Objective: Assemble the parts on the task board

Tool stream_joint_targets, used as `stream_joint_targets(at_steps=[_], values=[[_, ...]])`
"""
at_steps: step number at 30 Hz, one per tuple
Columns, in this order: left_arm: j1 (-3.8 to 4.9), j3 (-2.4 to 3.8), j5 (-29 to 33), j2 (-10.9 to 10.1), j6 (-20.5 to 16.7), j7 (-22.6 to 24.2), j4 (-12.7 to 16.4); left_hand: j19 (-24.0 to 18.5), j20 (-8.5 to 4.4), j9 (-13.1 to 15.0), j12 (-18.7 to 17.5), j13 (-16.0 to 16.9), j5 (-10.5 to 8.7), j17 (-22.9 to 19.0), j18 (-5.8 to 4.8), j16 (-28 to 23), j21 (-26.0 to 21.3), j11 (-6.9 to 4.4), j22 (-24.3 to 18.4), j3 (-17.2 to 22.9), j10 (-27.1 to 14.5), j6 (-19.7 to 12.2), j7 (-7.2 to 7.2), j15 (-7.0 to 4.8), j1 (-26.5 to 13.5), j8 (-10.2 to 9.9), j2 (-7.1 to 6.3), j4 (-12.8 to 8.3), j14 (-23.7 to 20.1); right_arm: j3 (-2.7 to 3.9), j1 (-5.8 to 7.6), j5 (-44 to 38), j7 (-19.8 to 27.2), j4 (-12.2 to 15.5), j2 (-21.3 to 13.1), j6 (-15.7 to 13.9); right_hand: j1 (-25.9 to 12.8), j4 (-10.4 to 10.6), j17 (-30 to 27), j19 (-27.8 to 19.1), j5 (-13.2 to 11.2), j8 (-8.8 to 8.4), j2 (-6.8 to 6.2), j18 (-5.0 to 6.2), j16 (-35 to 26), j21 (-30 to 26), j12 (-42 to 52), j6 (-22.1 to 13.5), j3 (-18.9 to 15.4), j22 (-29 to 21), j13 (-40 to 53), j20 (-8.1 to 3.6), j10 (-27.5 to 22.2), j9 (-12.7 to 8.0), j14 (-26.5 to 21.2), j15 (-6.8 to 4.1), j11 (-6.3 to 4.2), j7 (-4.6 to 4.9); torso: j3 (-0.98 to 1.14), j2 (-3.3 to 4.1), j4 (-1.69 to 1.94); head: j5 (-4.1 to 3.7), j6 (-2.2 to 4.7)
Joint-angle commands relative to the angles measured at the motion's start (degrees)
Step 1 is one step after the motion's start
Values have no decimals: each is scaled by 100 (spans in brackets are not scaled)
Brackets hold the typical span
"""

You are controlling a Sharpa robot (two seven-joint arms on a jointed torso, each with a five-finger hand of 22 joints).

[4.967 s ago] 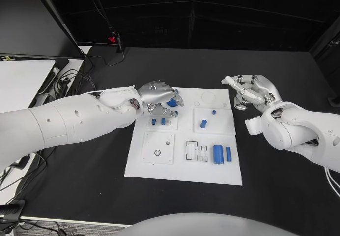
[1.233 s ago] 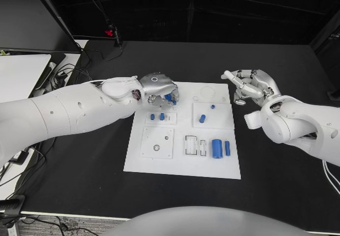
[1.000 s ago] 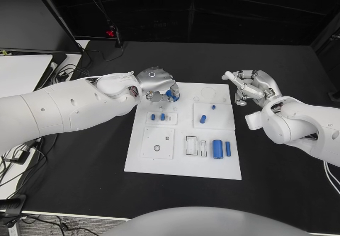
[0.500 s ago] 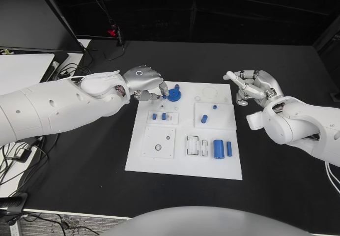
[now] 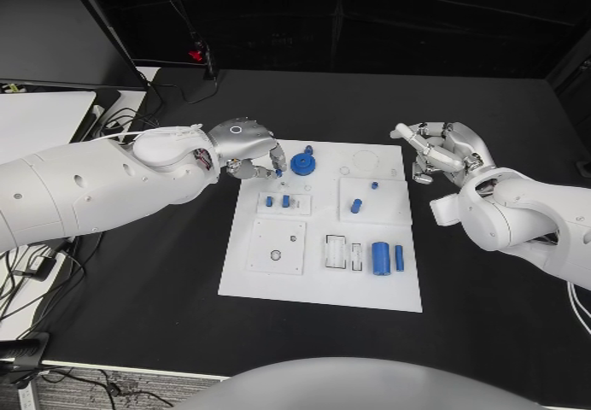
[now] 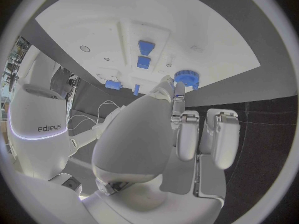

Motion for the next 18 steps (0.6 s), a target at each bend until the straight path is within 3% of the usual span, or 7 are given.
stream_joint_targets(at_steps=[1, 18], values=[[-1, 4, -12, 29, 184, -79, -31, 597, -35, 117, -14, -7, 30, 1509, -38, 32, 18, -10, 1510, 15, 50, 228, -14, -18, -57, 28, -6, 4, 602, 3, 4, 12, 33, 13, -2, 23, 16, 0, 1507, 15, 28, 30, 23, -18, 14, 8, -34, -37, -35, 472, 1322, -2, 414, 6, 617, 40, 35, 46, 0, 3, -6, -1, -3], [-63, 4, -12, 276, 323, -28, -274, 597, -36, 114, -81, -10, 31, 1509, -38, 32, 18, -2, 1510, 47, 40, 192, -5, -14, -58, -12, -3, -2, 602, 3, 0, 12, 33, 27, -16, 25, 19, -1, 1507, 10, 32, 36, 25, -16, 14, 3, -35, -47, -40, 472, 1318, -2, 411, 5, 617, 41, 36, 47, 0, 4, -2, -3, -40]])
